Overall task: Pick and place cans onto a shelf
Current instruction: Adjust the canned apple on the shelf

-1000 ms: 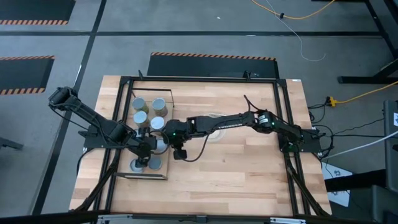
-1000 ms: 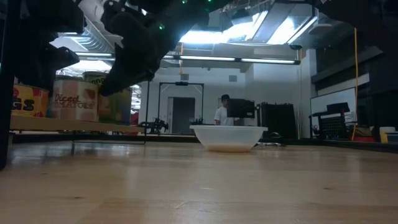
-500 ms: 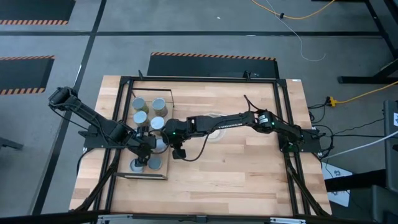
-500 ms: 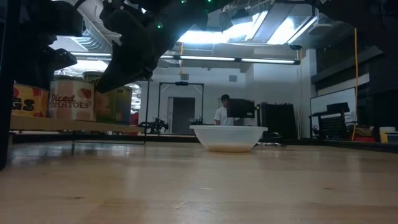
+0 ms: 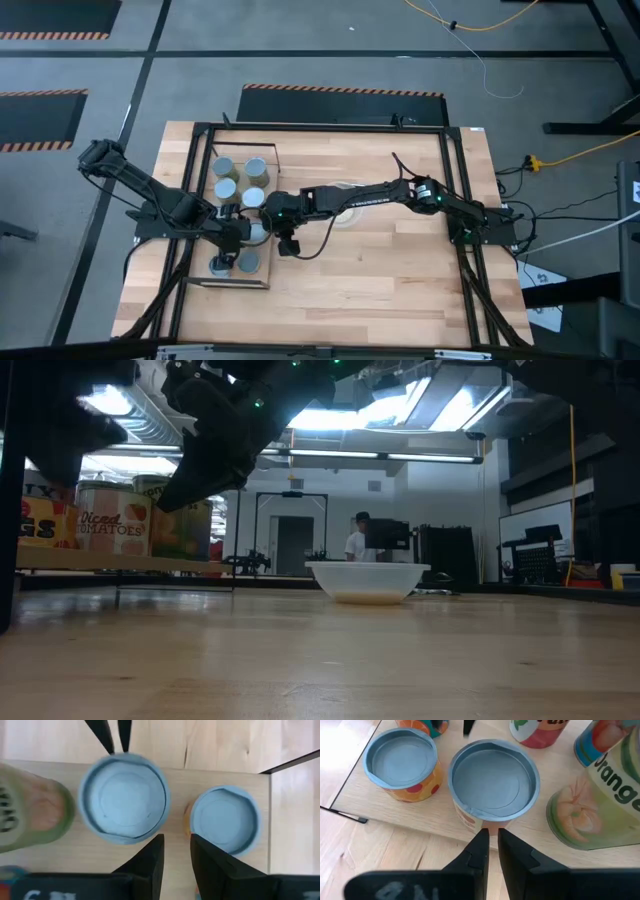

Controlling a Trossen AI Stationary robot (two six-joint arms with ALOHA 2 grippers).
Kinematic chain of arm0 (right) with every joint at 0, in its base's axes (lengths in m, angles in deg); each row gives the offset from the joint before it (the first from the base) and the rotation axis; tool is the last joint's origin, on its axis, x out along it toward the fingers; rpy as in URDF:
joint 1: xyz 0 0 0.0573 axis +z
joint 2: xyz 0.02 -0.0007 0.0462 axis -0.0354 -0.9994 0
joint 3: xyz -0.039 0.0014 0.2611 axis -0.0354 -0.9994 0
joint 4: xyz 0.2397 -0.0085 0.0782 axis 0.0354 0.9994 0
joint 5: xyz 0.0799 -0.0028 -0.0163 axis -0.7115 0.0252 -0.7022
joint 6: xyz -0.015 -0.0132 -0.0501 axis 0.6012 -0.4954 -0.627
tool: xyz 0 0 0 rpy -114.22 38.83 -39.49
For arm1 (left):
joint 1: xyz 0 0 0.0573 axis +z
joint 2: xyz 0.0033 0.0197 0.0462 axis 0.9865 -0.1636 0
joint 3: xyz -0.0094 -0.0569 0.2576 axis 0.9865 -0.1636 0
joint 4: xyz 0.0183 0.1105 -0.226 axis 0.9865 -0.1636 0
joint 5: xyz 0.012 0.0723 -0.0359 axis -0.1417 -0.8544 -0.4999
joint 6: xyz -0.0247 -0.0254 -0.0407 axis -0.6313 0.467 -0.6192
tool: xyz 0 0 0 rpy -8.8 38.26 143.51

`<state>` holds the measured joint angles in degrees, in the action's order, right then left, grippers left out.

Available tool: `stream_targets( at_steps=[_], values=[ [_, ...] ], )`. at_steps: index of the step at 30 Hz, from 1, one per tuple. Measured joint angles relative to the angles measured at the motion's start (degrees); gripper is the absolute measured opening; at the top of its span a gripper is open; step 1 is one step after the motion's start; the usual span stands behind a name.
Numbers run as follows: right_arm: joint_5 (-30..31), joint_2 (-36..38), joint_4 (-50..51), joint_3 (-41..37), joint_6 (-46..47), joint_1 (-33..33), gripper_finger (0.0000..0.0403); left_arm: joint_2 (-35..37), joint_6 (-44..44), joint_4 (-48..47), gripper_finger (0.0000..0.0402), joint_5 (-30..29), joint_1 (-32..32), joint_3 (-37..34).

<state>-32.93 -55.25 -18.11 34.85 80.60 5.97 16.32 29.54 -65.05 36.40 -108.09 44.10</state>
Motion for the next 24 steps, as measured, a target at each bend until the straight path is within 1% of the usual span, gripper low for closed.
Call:
stream_targets(
  at_steps=[3, 8, 12, 15, 20, 24],
  values=[
    [0.0, 0.0, 0.2, 0.0, 0.0, 0.0, 0.0045, 0.0, 0.2, -5.6, 0.0088, -0.8, 0.0, 3.9],
    [0.1, 1.6, 4.8, 0.0, -0.3, 0.0, 0.0045, 0.0, -0.2, -16.3, 0.0088, -2.7, 0.0, 10.1],
    [0.0, 2.7, 6.1, 0.0, -0.3, 0.0, 0.0045, 0.0, -2.3, -23.1, 0.0088, -5.7, 0.0, 13.5],
    [0.0, 2.7, 6.4, 0.0, -0.3, 0.0, 0.0046, 0.0, -5.4, -27.5, 0.0088, -8.5, 0.0, 14.3],
    [0.0, 2.8, 6.8, 0.0, -0.3, 0.0, 0.0046, 0.0, -11.8, -35.0, 0.0088, -9.0, 0.0, 14.3],
    [0.0, 2.9, 6.8, 0.0, -0.3, 0.0, 0.0045, 0.0, -14.7, -37.0, 0.0088, -9.1, 0.0, 14.2]
  ],
)
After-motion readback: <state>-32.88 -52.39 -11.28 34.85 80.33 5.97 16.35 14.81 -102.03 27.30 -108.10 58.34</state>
